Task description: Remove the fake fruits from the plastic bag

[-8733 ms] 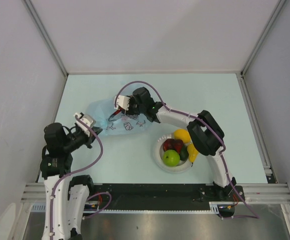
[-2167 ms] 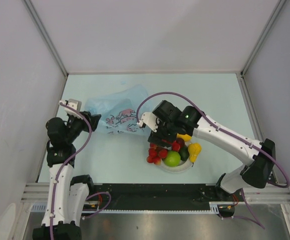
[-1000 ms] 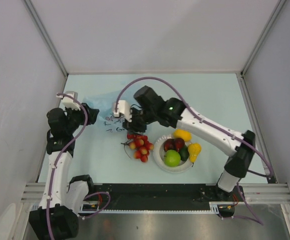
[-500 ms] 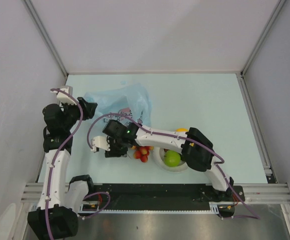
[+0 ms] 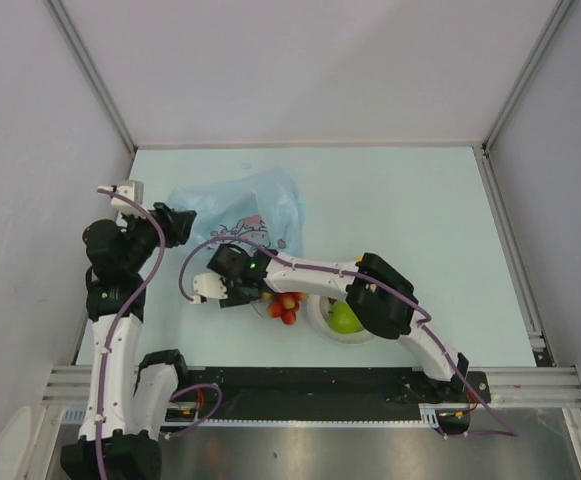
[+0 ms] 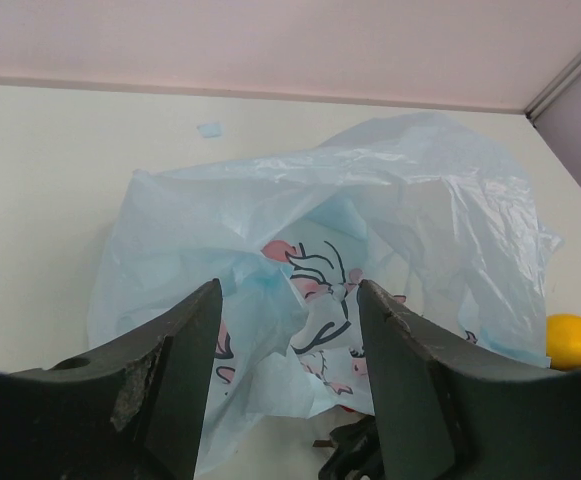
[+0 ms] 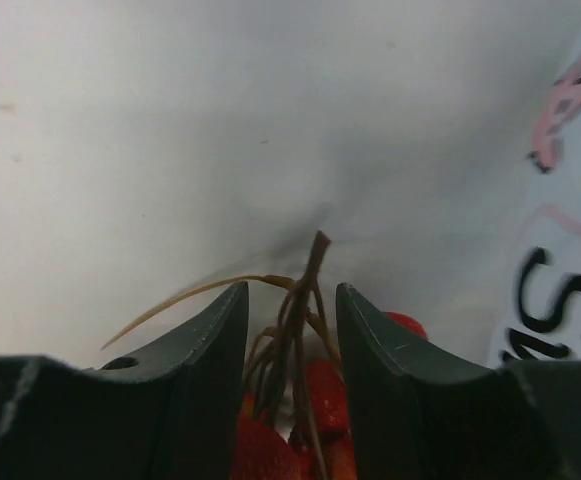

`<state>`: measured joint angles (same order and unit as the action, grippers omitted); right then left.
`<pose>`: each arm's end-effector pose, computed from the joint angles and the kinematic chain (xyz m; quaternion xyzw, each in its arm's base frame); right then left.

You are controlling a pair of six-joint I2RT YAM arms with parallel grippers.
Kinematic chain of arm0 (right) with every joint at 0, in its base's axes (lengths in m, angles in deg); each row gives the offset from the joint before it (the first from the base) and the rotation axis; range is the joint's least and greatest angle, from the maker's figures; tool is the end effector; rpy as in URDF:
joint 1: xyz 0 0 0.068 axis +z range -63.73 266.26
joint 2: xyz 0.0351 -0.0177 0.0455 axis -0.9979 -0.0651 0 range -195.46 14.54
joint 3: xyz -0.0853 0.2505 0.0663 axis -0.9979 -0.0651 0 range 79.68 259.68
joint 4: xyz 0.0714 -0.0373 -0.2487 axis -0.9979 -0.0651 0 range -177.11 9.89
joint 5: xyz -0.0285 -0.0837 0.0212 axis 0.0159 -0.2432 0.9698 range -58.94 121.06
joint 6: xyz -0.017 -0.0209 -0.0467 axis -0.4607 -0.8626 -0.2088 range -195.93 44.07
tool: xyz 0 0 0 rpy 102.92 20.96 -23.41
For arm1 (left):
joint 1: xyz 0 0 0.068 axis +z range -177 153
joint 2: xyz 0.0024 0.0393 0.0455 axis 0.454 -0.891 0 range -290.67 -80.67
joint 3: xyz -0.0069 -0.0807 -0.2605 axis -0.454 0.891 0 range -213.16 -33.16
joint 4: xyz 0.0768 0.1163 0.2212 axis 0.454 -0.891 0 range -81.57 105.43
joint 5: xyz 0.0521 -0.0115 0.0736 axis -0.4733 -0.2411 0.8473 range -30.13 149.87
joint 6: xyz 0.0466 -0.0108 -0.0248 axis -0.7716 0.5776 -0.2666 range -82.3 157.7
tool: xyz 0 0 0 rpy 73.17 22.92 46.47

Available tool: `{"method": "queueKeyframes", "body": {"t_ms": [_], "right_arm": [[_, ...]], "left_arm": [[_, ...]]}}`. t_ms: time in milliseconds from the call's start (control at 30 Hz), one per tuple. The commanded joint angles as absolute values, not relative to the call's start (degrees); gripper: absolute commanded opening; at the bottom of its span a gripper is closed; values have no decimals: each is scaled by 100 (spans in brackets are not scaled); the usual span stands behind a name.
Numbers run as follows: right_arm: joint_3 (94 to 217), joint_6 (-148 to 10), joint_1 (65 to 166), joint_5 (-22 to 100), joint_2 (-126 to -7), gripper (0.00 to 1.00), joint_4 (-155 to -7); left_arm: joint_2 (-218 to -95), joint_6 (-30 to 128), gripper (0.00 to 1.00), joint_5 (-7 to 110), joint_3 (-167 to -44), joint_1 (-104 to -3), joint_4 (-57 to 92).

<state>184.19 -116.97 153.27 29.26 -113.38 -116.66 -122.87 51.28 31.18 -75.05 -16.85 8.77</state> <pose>0.1907 0.4467 0.1846 -0.7791 0.5706 0.0434 0.2559 0.1744 0.0139 0.3368 0.0115 0.7437 -0.2046 0.6363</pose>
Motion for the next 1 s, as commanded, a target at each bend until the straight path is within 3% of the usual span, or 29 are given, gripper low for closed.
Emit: {"method": "queueKeyframes", "body": {"t_ms": [0, 67, 167, 300, 333, 700, 967], "right_arm": [[18594, -11900, 15289, 2684, -11616, 45, -12036], [18568, -11900, 15263, 2702, -11651, 45, -11992], [18638, -11943, 15201, 2702, -11677, 36, -11922], [18945, -12154, 15104, 2947, -11677, 2, -12071], [19111, -12172, 15069, 3052, -11642, 0, -12176], [20141, -11479, 14911, 5100, -10088, 0, -12836], [20176, -11012, 13963, 6753, -8673, 0, -13477]], "left_arm": [[-12216, 5264, 62, 2999, -7482, -1636, 1024], [-12242, 5273, 62, 2999, -7473, -1628, 1051], [-12312, 5299, 62, 2999, -7456, -1628, 1094], [-12391, 5273, 62, 2964, -7447, -1628, 1112], [-12417, 5264, 62, 2955, -7438, -1628, 1130], [-13015, 5273, 62, 2806, -7763, -1628, 1183], [-13349, 5018, 60, 2726, -7983, -1636, 981]]}}
